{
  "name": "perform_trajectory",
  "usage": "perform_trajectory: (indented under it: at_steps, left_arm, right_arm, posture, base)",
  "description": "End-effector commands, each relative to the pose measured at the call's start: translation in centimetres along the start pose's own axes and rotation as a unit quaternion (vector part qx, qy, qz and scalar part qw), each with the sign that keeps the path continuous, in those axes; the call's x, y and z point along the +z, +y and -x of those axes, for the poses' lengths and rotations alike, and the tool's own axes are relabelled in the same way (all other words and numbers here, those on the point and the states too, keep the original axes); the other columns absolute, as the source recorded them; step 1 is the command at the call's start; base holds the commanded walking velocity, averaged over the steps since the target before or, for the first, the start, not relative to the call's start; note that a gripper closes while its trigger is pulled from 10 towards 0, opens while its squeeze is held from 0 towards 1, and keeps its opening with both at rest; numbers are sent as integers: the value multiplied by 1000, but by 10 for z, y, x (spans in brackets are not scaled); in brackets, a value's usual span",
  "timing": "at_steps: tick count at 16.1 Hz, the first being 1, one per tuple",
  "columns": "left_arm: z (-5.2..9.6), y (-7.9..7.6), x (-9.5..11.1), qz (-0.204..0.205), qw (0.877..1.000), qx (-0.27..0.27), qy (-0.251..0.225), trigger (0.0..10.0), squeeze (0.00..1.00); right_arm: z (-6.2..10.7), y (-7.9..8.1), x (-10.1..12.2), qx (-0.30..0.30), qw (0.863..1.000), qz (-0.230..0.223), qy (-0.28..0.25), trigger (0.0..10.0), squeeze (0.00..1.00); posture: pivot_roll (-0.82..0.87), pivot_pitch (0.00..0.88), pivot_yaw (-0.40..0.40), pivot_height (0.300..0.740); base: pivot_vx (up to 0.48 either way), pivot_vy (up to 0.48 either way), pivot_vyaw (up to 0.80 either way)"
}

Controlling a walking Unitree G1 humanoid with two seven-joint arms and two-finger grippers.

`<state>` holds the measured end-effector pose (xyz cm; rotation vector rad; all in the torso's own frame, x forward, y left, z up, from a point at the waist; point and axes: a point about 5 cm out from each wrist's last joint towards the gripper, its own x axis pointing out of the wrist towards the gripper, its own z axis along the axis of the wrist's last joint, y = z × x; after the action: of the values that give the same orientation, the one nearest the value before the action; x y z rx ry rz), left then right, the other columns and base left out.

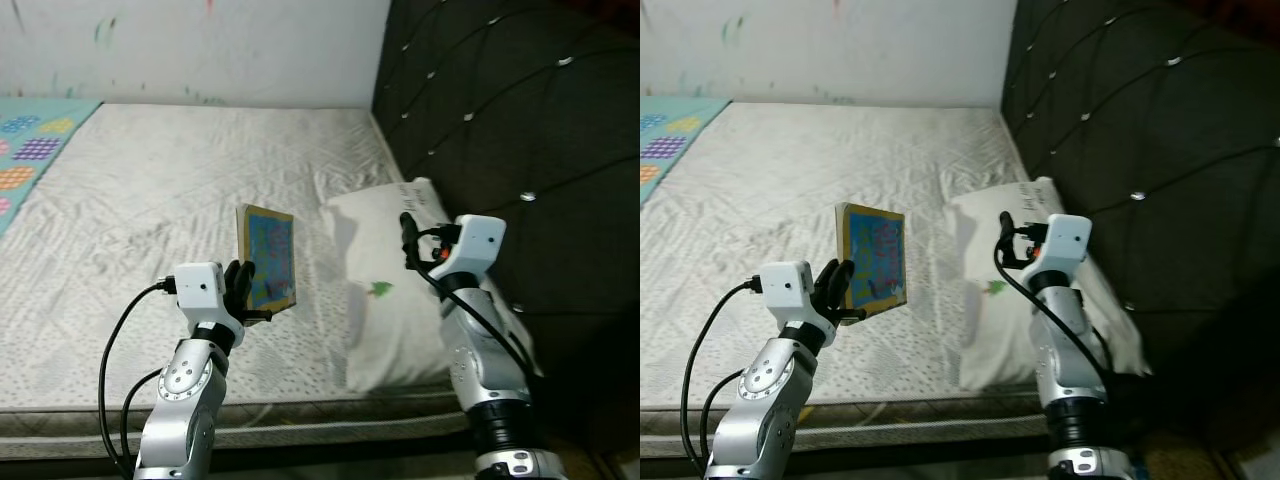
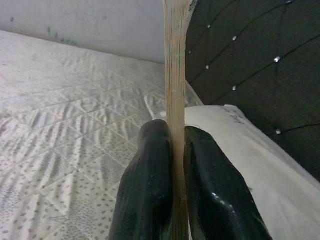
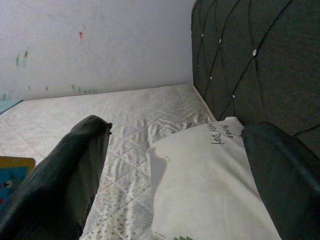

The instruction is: Clean up the room

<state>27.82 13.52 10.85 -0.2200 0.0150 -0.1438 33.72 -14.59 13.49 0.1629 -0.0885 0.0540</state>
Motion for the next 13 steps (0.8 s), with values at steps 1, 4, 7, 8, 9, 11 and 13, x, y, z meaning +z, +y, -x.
perform_trajectory:
  at_steps: [1, 4, 7, 8, 9, 11, 13]
  left_arm:
    - [-1, 2, 10, -2, 1000, 3, -22, 10000, 0]
    - [0, 2, 11, 1, 1000, 7, -25, 10000, 0]
    - [2, 4, 12, 4, 999, 13, -30, 10000, 0]
    - [4, 6, 12, 16, 999, 15, -29, 10000, 0]
    - [6, 10, 10, 26, 999, 29, -25, 10000, 0]
    - [7, 19, 9, 23, 998, 53, -22, 10000, 0]
    - [10, 26, 11, 14, 997, 67, -25, 10000, 0]
  right_arm:
    - [-1, 1, 1, 2, 1000, 1, -1, 10000, 0]
    - [0, 1, 0, 3, 1000, 3, 0, 10000, 0]
    - [1, 0, 0, 2, 1000, 5, 1, 10000, 0]
    - [2, -1, -1, 2, 1000, 6, 1, 10000, 0]
    - [5, -2, -1, 1, 1000, 8, 3, 10000, 0]
    - [7, -5, -2, 0, 1000, 11, 6, 10000, 0]
    - [9, -11, -2, -1, 1000, 20, 11, 10000, 0]
  posture:
    - [-42, 54, -56, 740]
    - [-43, 59, -56, 740]
    - [-45, 68, -57, 740]
    - [-48, 74, -57, 740]
    - [-51, 83, -62, 740]
    - [-54, 93, -66, 740]
    - [-51, 111, -78, 740]
  base:
    - [0, 0, 0]
    - [0, 0, 0]
    - [0, 0, 0]
    - [0, 0, 0]
    - [0, 0, 0]
    - [0, 0, 0]
    - [0, 0, 0]
